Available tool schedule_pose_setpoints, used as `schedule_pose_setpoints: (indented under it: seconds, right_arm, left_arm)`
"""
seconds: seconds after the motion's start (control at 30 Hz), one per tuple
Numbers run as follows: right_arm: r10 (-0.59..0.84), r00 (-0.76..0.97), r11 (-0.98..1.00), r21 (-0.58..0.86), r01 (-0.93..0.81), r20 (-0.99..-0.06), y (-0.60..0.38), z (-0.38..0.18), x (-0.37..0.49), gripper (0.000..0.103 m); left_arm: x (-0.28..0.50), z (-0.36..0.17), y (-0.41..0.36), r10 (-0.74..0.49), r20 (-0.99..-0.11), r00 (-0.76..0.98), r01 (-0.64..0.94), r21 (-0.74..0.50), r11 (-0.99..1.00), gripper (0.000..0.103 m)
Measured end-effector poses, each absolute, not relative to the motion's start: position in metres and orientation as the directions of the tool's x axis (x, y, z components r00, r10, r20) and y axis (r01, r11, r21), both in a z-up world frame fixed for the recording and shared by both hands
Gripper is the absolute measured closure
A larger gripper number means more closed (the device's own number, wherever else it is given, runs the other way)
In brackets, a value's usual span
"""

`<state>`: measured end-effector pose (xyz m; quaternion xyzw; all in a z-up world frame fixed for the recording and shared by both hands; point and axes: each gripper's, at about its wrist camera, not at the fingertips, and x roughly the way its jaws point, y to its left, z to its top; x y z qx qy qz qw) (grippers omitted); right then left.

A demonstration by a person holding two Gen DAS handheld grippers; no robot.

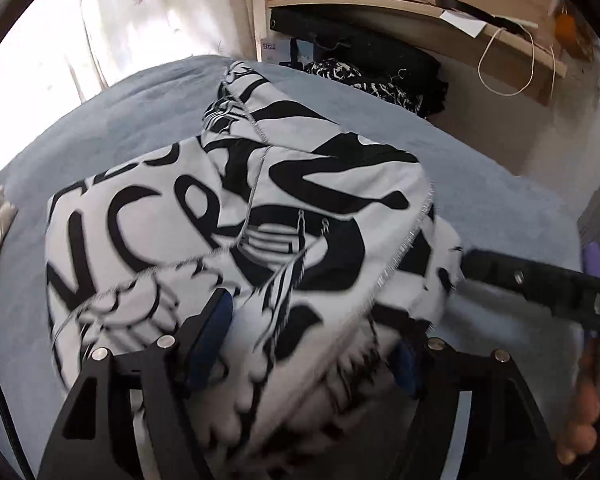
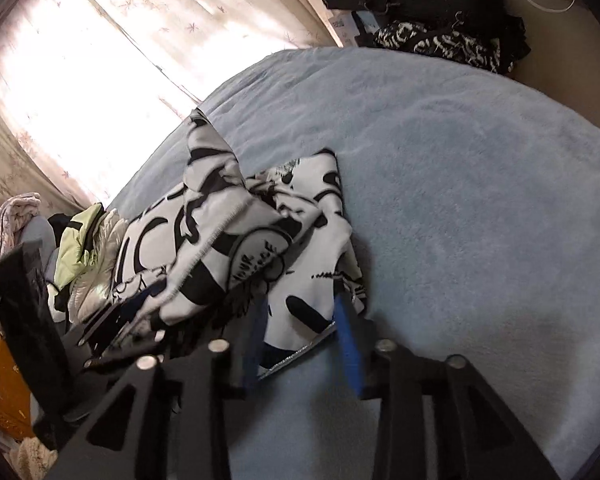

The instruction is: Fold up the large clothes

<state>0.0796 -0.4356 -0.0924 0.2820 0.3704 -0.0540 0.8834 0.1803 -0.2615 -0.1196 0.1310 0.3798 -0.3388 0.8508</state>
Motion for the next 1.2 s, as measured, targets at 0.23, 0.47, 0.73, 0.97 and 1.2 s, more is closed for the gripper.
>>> schedule_pose_setpoints:
  seconds: [0.23, 0.47, 0.73, 0.97, 1.2]
  right_arm:
    - [0.156, 0.738, 0.842, 0.479, 0.249, -0.656, -0.437, -0.062, 0.09, 0.066]
    - [0.222, 0.693, 0.872, 0.457, 0.173, -0.686, -0.443, -0.056, 0.15, 0.065]
    - [0.339, 0.591, 0.857, 0.5, 0.127, -0.731, -0.447, -0.094, 0.195, 0.066]
    - [0.259, 0.636, 0.896, 0.427, 0.123, -0.727, -0.434, -0.071, 0.169, 0.085]
    - [0.184, 0.607, 0.919, 0.354, 0.174, -0.773, -0.435, -0.091, 0.151, 0.086]
  left_arm:
    - [0.171, -0.084, -0.199, -0.563, -0.692, 0.452, 0.593, -0.239, 0.769, 0.033]
    - [0.223, -0.084, -0.126, -0.471, -0.707, 0.528, 0.351, -0.324, 0.879, 0.031]
    - [0.257, -0.131, -0.097, -0.479, -0.756, 0.447, 0.222, -0.425, 0.878, 0.029]
    - [0.255, -0.121, -0.114, -0.439, -0.772, 0.461, 0.282, -0.341, 0.897, 0.028]
    - [0.24, -0.127, -0.138, -0.387, -0.774, 0.501, 0.345, -0.231, 0.91, 0.039]
